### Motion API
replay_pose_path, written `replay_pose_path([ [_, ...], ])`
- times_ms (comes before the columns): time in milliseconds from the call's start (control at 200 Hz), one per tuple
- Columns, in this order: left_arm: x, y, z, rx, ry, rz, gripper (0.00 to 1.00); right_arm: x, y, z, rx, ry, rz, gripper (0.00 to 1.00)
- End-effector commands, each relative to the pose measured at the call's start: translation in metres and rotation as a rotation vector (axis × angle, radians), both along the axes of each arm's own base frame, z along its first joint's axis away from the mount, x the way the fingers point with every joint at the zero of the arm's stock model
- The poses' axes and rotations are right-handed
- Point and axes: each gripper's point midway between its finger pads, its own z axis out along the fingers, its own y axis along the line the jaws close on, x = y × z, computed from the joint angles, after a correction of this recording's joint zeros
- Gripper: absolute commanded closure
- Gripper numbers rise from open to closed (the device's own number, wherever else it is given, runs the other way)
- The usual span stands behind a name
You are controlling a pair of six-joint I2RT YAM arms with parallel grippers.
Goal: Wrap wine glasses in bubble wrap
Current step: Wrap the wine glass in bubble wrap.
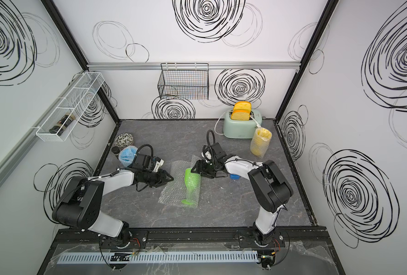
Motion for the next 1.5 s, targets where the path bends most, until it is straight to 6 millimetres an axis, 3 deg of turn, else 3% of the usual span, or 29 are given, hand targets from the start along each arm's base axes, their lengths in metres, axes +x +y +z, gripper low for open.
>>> replay_pose_path([
  [0,-0.003,0.003,-0.003,-0.016,0.021,0.040,0.56,-0.007,-0.005,-0.013,-0.048,0.025,-0.004,0.30],
  [165,0.004,-0.008,0.007,-0.106,0.041,0.047,0.47,-0.006,-0.004,-0.011,-0.049,0.023,-0.005,0.30],
  [405,0.032,0.007,0.008,-0.055,-0.011,0.083,0.57,-0.007,-0.006,-0.012,-0.062,0.020,-0.005,0.30],
  [560,0.043,0.010,0.011,-0.027,-0.039,0.069,0.59,-0.008,-0.005,-0.012,-0.063,0.025,-0.002,0.30],
  [911,0.047,0.005,0.026,-0.053,-0.086,0.052,0.95,-0.007,-0.004,-0.014,-0.081,0.030,0.003,0.30],
  [941,0.048,0.003,0.032,-0.058,-0.102,0.047,1.00,-0.007,-0.003,-0.013,-0.078,0.031,0.002,0.30],
  [1181,0.041,-0.040,0.073,-0.170,-0.177,-0.058,1.00,-0.011,-0.002,-0.014,-0.072,0.035,-0.009,0.30],
  [1496,0.035,-0.080,0.090,-0.239,-0.190,-0.178,1.00,-0.014,0.000,-0.022,-0.095,0.047,-0.021,0.31],
])
